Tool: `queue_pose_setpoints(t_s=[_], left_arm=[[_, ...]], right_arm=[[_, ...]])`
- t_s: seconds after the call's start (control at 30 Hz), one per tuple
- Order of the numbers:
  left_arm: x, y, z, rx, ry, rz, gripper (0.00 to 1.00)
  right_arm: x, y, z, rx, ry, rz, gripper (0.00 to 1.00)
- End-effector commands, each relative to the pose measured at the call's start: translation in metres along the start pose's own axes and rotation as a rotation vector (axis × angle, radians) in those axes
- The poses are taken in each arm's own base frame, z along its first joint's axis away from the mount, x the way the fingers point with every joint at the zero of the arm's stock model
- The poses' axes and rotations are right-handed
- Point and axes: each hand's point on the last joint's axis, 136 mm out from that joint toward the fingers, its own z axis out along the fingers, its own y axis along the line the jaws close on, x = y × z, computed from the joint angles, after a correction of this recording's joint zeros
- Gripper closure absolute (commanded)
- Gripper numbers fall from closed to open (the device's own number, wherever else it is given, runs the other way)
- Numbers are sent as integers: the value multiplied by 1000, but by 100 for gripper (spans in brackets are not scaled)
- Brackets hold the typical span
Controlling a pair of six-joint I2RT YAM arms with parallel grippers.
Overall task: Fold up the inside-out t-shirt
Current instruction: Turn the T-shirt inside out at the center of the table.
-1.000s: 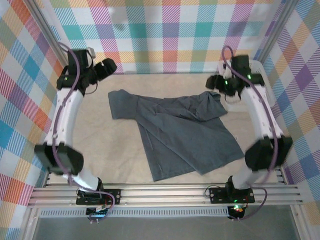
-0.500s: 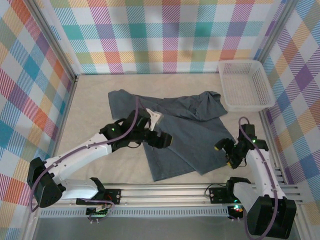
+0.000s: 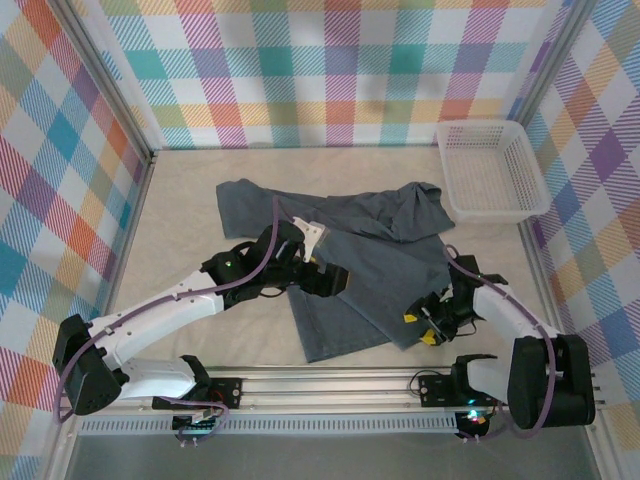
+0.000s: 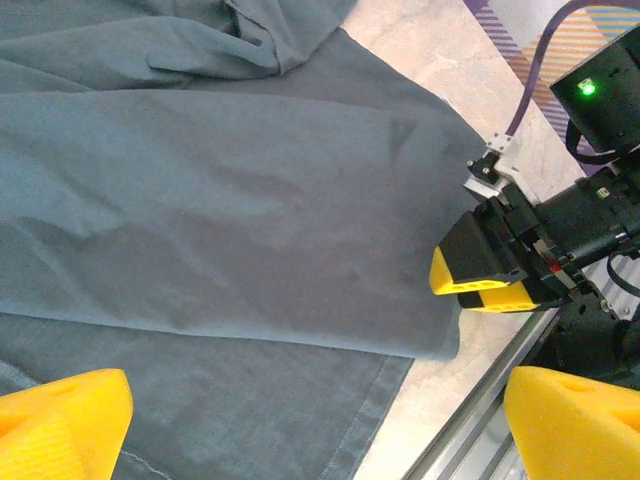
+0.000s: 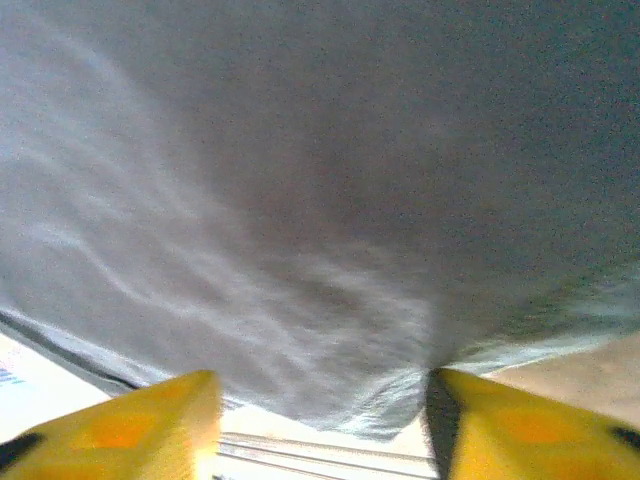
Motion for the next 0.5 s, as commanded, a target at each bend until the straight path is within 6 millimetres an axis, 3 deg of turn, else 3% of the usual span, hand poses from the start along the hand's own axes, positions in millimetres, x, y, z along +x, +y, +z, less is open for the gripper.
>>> queue_pose_setpoints(t_s=[0.0,0.1,0.17,0.23,0.27,0.33,0.37,0.47], left_arm=[[-6,0,2,-1,-46,-22,5],[-3,2,4,-4,-44,-29,4],[1,2,7,1,-26,-27,4],[4,0,10,16,-13,-28,4],[5,-1,11,25,-11,-27,4],[8,-2,13,31,-7,-30,4],[8,-2,14,30,-8,-28,4],[9,1,14,13,-14,-30,3]], right_arm=[[-6,30,-11,-80,-25,-63,65],[-4,36,-15,-78,-3,-79,93],[0,42,-19,-87,6,-103,100],[7,47,-23,-89,14,-127,100],[12,45,-23,-73,23,-137,93],[24,30,-19,14,31,-139,54],[29,18,-16,69,28,-130,45],[34,-7,-5,164,23,-101,41]])
